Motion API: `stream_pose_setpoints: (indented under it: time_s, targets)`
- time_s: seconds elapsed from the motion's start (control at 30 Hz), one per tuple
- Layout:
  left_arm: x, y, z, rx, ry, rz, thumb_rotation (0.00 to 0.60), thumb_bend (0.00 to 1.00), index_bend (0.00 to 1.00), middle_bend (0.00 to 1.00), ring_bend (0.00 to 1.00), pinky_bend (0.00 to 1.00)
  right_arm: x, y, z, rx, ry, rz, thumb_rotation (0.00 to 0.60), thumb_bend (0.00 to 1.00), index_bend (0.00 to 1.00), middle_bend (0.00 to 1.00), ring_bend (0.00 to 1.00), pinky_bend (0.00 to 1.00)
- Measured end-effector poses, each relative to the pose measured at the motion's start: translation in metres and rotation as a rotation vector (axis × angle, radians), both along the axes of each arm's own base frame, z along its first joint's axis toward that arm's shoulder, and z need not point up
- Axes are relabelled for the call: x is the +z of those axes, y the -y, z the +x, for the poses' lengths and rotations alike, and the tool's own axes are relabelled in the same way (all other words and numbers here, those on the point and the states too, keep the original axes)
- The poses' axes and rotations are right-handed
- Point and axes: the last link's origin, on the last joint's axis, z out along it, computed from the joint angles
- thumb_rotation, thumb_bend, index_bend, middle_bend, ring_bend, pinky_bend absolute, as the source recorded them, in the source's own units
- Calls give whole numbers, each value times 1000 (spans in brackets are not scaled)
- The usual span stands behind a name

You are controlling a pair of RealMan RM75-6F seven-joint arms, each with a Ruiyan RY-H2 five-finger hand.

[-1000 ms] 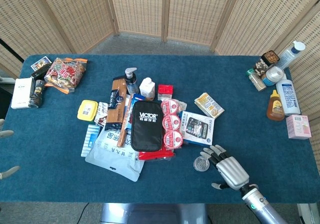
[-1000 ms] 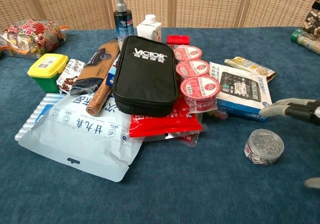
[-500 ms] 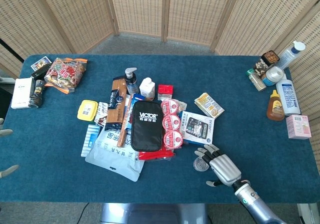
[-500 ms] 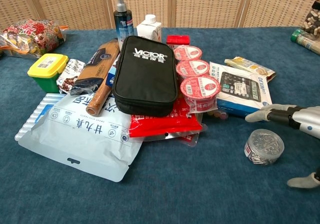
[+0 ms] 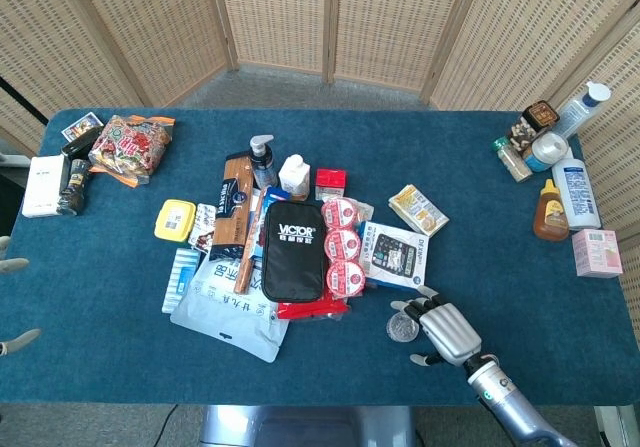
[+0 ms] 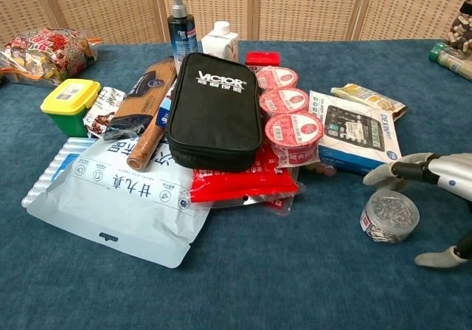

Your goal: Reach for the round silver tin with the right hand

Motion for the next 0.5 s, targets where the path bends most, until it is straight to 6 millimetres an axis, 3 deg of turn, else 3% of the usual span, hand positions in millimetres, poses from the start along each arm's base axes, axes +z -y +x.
stream_pose_setpoints:
  time_s: [0.5]
  targets:
    - [-2,-1,0,1,-6,-4,600,0,241,0,0,0,2,-1,-4,8,42,-74,600,0,500,649,619,601]
